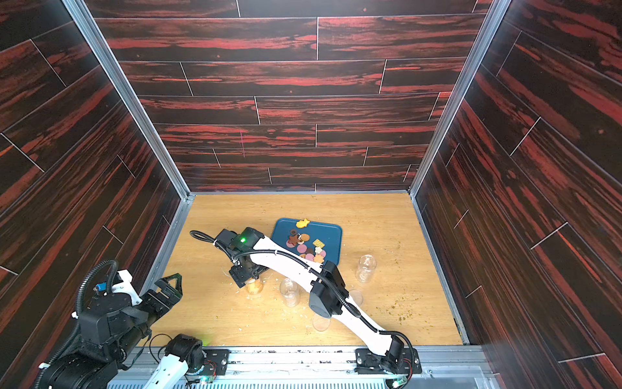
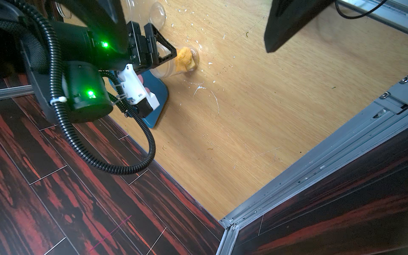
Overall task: Pour the cookies out of the jar
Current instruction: Pick up the jar from the center of the board.
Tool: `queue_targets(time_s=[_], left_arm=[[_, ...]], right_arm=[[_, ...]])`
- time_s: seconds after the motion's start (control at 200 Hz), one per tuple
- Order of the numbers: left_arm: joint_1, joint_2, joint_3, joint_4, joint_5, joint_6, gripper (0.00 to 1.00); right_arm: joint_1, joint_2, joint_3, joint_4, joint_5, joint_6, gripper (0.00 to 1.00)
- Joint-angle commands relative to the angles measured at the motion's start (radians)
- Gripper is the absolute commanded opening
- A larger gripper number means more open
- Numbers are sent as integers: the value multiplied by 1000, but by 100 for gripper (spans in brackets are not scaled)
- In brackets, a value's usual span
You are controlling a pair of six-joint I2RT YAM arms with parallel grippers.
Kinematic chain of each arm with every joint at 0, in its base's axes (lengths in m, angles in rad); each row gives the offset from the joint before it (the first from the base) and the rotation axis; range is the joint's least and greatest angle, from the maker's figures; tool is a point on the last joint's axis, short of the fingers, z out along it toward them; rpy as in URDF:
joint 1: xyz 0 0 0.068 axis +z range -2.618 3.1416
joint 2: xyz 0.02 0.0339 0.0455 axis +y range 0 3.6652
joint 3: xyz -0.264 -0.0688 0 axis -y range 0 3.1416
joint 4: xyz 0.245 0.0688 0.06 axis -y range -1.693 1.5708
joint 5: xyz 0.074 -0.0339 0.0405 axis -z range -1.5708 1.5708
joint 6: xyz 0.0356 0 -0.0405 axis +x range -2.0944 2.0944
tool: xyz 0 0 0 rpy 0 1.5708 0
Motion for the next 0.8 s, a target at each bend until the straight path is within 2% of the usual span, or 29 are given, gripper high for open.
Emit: queue_targets(time_s=[0.0,0.1,0.401,0.797], left_arm=[[3,0,-8,-1,-14,9,100],[3,0,-12,0,-14,9,100],[3,-12,-21,0,-14,3,100],[3,-3,-31,31,-6,-5,100]], right_arm=[[7,42,20,-25,3,4,71],[8,38,22,-27,8,5,66],[6,15,24,-27,30,0,61],[-45,-66,21,-24,27,6,59]])
